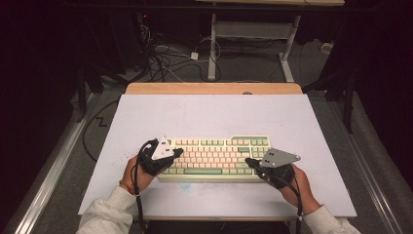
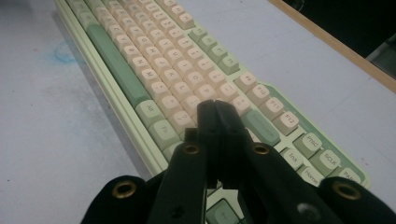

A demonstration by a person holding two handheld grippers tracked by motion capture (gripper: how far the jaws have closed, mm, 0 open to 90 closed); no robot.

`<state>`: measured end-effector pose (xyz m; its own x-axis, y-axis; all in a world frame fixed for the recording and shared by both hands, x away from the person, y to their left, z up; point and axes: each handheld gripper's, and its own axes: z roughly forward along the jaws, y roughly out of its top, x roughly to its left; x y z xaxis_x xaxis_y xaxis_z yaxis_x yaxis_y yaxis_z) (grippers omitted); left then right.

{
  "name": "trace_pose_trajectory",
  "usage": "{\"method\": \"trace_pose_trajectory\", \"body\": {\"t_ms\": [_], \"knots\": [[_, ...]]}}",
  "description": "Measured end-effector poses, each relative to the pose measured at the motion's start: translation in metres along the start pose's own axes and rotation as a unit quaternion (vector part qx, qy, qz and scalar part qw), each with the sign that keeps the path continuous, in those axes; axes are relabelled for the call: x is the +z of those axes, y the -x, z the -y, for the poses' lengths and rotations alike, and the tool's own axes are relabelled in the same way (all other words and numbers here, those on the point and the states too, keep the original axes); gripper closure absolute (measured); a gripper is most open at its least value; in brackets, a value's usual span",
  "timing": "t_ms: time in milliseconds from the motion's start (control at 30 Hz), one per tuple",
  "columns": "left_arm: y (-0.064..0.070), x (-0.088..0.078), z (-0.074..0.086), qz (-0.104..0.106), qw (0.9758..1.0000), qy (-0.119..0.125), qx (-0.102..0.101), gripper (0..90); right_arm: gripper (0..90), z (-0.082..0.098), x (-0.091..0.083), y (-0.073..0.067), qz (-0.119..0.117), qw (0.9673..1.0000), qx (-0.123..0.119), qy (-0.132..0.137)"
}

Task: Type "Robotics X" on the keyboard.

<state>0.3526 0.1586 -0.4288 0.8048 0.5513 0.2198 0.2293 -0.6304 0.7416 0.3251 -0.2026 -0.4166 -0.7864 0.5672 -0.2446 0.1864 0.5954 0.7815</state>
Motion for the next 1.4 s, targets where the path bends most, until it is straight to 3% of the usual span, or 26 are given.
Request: {"method": "trace_pose_trajectory", "body": {"t_ms": [1400], "knots": [[0.013,-0.018,0.005,-0.005,0.9995,0.03,0.013,85.4,90.0,-0.004,0.001,-0.007,-0.017,0.9998,-0.003,0.011]]}}
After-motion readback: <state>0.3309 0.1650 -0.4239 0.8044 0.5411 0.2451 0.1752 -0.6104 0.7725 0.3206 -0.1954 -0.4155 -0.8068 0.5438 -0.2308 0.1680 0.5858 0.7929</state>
